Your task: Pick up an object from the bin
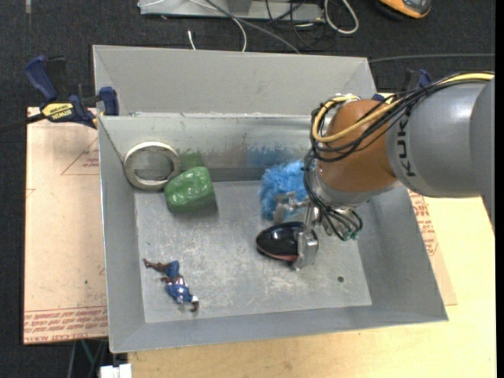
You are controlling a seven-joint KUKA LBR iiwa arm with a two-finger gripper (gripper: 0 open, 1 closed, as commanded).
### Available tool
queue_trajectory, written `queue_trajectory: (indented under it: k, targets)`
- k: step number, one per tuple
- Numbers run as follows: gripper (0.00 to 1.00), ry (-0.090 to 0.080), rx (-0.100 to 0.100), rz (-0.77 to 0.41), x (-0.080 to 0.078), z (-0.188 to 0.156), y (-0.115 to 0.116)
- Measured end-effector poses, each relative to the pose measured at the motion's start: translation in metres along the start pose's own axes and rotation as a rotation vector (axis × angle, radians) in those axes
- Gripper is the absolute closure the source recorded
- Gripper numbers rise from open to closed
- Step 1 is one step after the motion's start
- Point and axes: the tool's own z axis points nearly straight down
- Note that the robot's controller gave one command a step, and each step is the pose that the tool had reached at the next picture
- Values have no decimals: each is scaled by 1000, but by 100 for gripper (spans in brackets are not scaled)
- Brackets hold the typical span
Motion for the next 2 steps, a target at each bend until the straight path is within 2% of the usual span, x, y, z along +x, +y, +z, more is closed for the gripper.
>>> queue_trajectory:
  k: [1, 2]
  targets:
    - [0, 3, -3, 286, 21, 8, 2]
    - [0, 2, -4, 7, -5, 15, -3]
